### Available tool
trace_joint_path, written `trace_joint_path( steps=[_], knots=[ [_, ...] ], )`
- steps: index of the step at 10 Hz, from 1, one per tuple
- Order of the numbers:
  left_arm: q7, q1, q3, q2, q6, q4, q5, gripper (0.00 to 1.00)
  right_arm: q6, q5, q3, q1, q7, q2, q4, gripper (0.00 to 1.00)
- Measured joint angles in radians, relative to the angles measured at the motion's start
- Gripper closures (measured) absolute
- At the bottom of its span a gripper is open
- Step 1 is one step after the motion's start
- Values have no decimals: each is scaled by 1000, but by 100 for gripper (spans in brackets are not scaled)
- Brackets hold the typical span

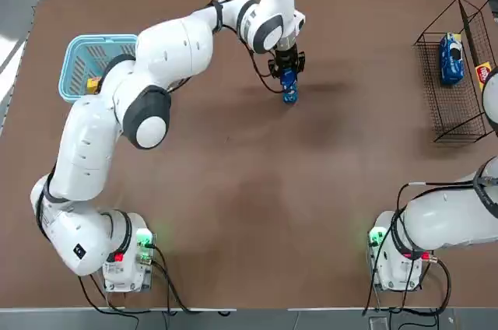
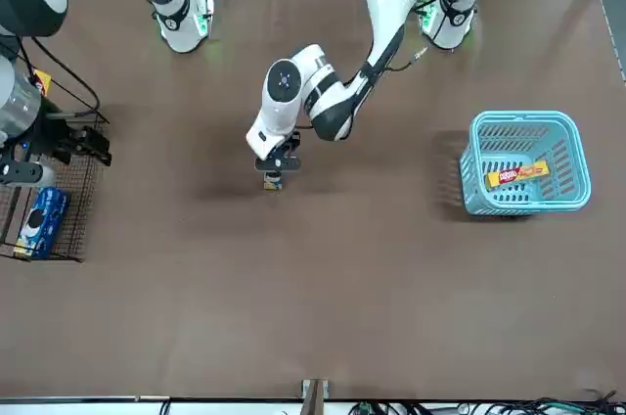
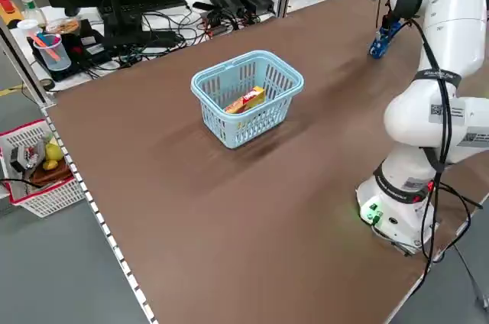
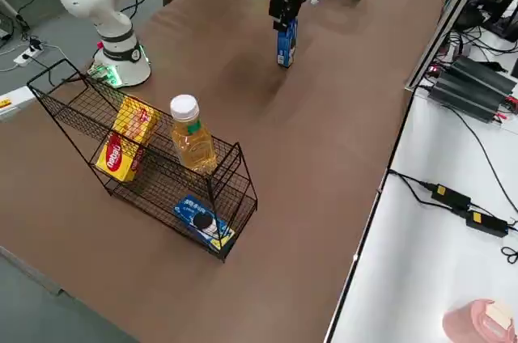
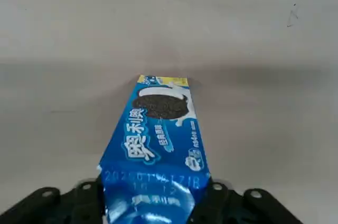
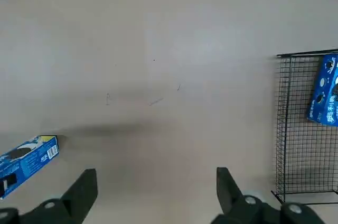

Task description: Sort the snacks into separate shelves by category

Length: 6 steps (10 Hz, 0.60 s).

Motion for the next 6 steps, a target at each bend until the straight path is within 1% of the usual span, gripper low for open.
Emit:
trace_joint_path(
  steps=[1,2,3,4,6],
  knots=[
    [0,0,0,2,2,0,0,30,6,0,2,3,0,1,0,0],
    [0,0,0,3,6,0,0,23,13,1,3,9,0,6,-1,0],
    [0,0,0,3,10,4,0,19,21,1,3,17,0,13,-1,0],
    [-6,2,0,3,10,10,0,15,26,1,3,22,1,19,-1,0],
    [-34,7,0,-2,10,28,0,12,28,1,2,22,1,24,-1,1]
  ],
)
